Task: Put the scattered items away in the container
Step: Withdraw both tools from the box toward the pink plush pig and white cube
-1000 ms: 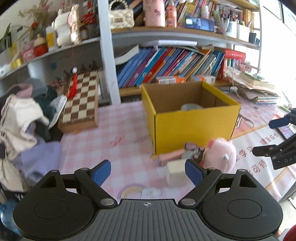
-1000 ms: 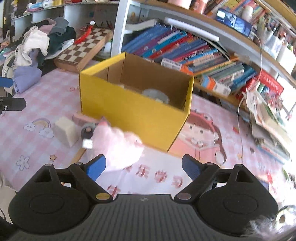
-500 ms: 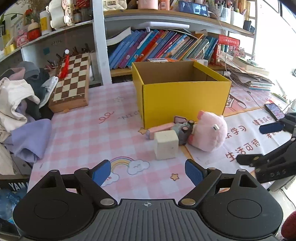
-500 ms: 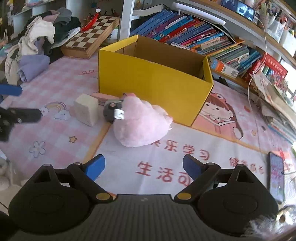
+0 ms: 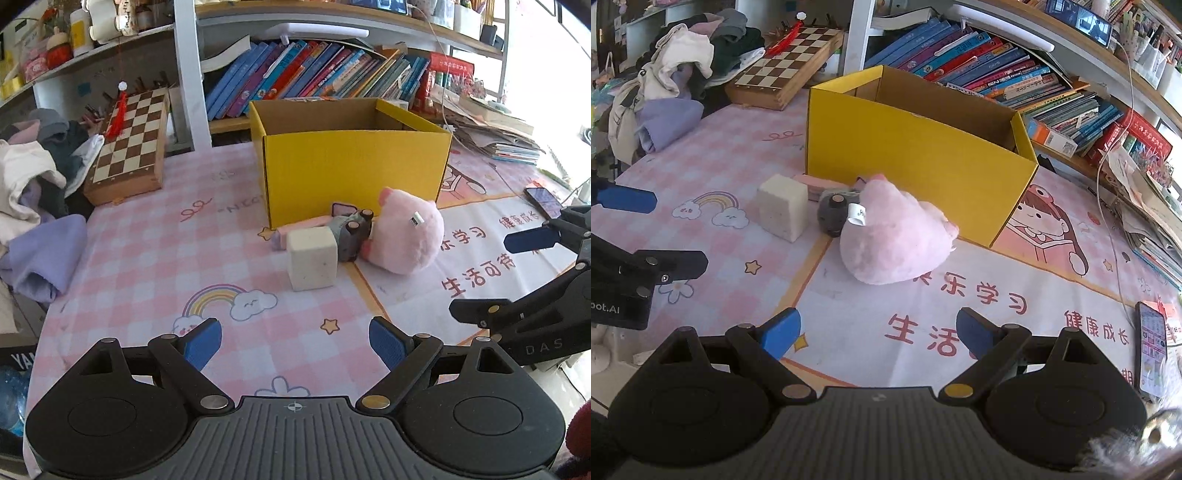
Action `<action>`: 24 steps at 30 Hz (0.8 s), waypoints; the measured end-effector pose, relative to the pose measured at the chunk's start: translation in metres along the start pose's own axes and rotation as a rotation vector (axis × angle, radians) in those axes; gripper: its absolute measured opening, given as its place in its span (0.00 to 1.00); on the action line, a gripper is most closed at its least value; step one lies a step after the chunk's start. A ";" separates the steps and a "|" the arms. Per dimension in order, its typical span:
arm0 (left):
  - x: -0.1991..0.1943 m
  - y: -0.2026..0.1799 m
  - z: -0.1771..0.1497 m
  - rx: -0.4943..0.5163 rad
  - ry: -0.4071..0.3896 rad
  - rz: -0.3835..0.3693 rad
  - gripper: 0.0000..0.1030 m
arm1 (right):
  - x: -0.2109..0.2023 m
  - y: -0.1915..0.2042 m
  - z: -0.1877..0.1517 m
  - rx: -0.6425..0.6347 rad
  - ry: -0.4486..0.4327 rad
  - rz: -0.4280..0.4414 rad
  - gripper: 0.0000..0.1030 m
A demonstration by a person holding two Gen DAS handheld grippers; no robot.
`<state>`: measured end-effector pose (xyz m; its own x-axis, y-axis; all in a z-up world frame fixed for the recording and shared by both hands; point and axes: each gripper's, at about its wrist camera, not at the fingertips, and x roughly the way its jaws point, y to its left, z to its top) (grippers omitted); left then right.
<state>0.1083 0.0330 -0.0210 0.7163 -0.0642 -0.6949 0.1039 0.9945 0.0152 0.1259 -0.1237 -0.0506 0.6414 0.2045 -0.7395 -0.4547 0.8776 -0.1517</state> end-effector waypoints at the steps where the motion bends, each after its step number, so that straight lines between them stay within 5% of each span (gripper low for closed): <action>1: 0.001 0.000 0.001 -0.004 -0.001 0.000 0.87 | 0.001 -0.001 0.000 0.000 0.003 0.001 0.89; 24: 0.029 -0.007 0.017 -0.018 0.023 -0.006 0.87 | 0.019 -0.025 0.003 0.041 0.033 0.005 0.89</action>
